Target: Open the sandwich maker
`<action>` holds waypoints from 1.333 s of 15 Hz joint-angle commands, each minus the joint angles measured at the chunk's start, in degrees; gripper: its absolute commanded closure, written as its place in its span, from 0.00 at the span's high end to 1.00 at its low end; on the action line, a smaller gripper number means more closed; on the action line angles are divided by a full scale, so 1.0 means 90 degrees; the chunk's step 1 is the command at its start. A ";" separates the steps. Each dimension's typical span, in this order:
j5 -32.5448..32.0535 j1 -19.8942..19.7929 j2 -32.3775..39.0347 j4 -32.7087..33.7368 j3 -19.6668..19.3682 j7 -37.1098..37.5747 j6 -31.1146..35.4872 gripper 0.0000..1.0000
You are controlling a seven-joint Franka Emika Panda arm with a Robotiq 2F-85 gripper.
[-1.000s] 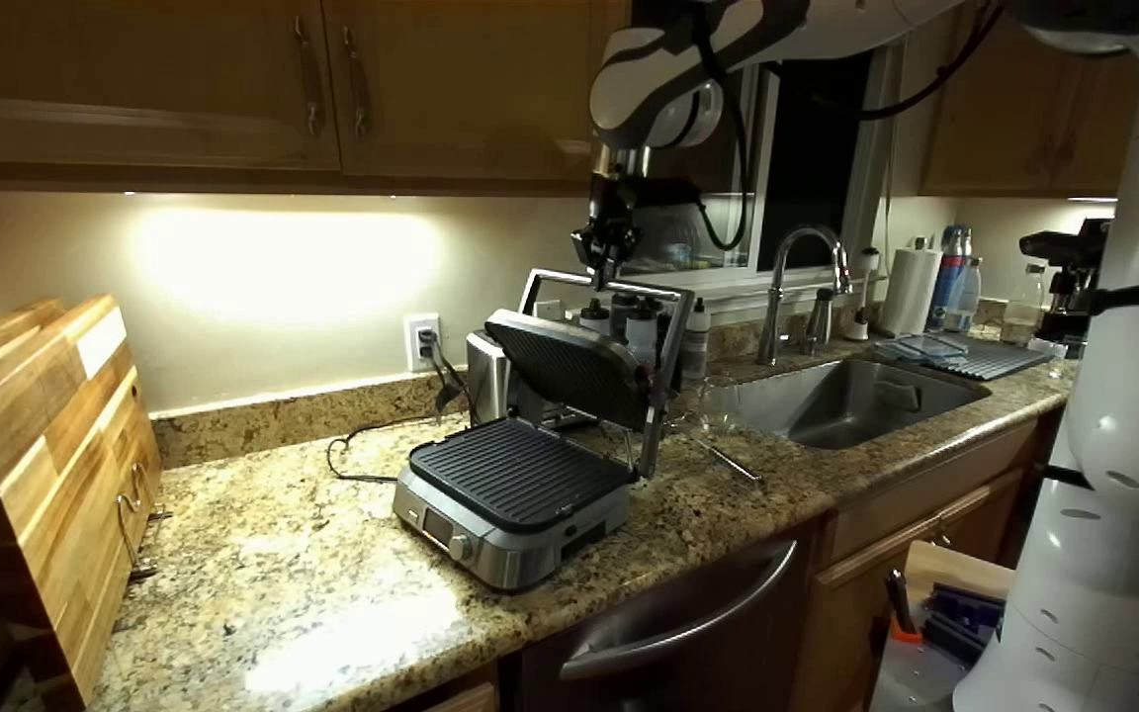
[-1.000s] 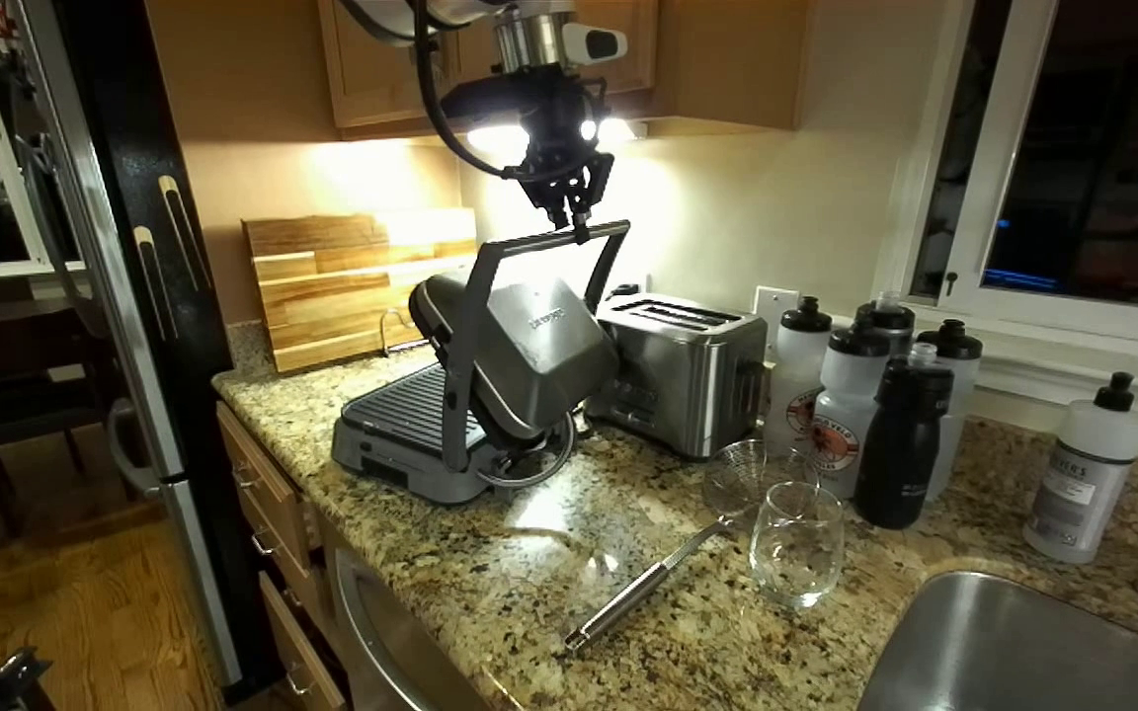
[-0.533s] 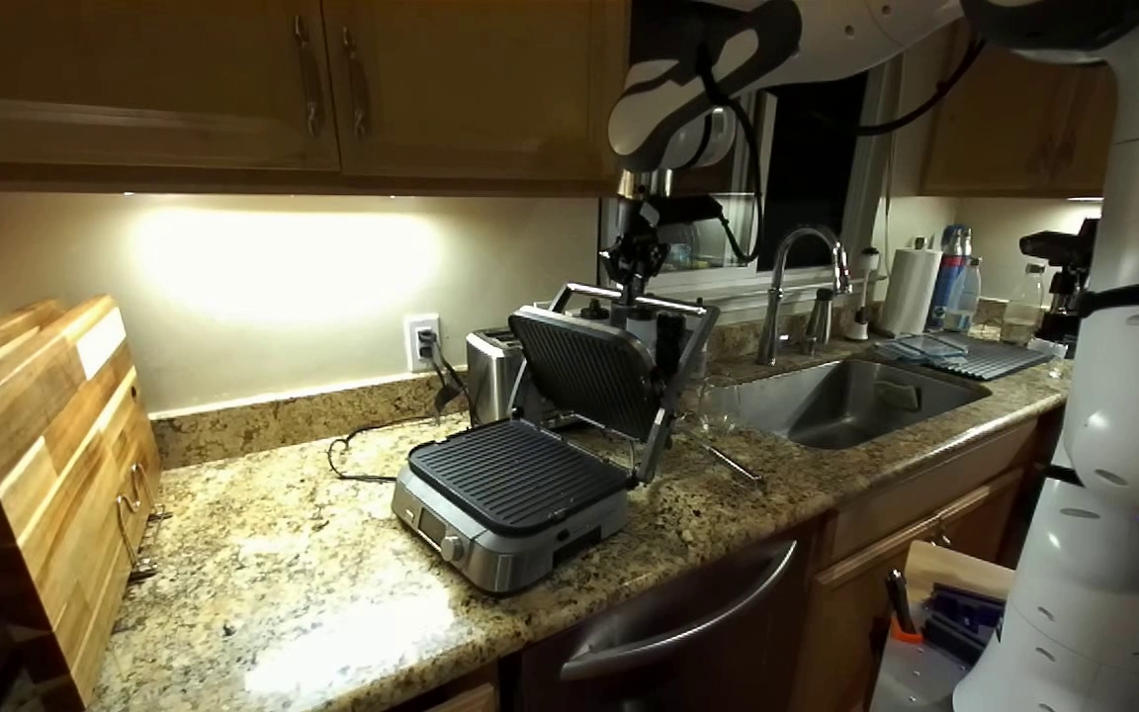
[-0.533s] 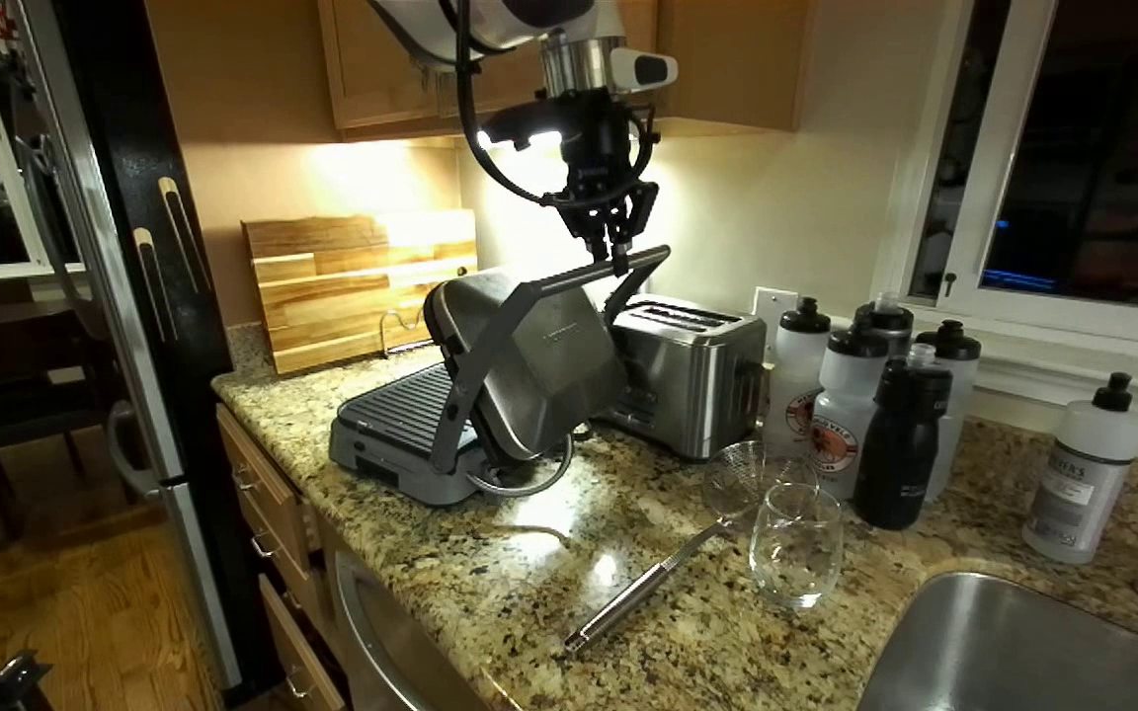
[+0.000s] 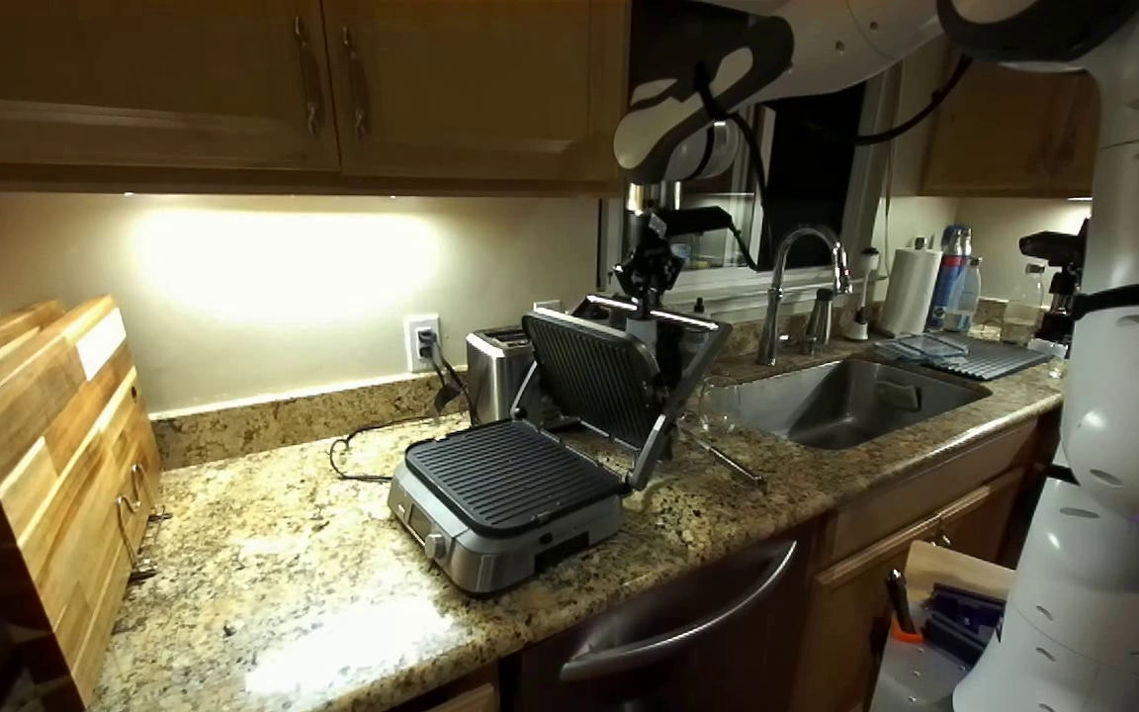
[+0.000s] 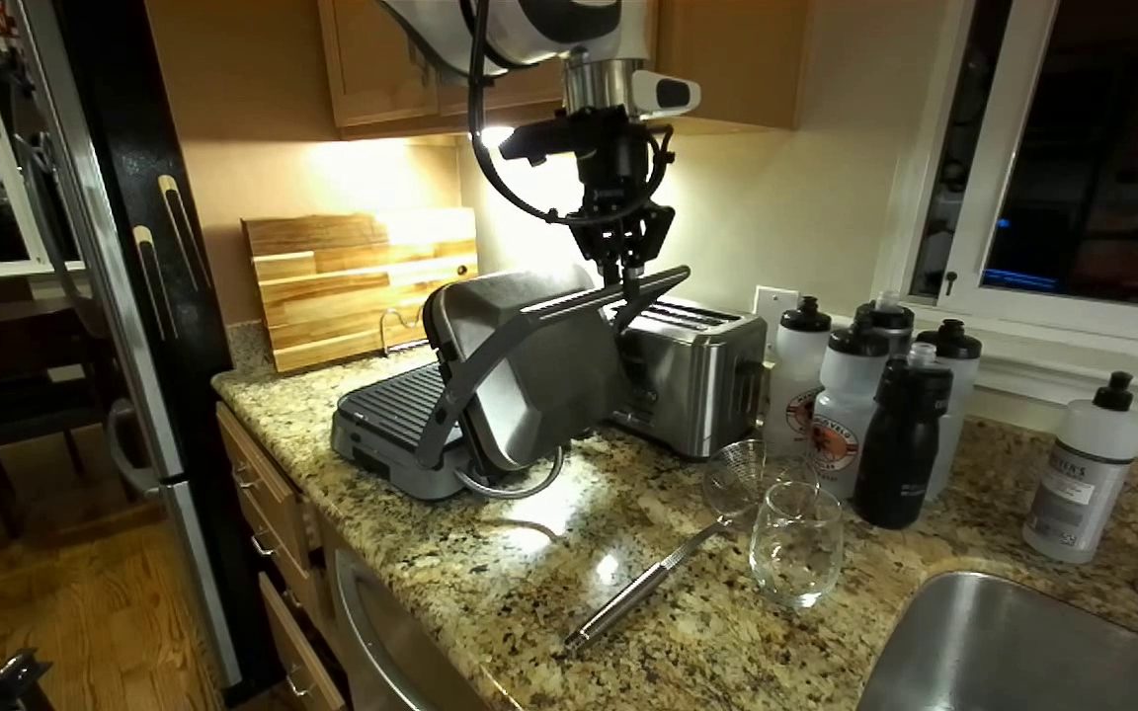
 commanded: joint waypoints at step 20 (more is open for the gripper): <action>-0.0413 0.0174 -0.1025 -0.0171 0.0214 0.1484 -0.0718 1.00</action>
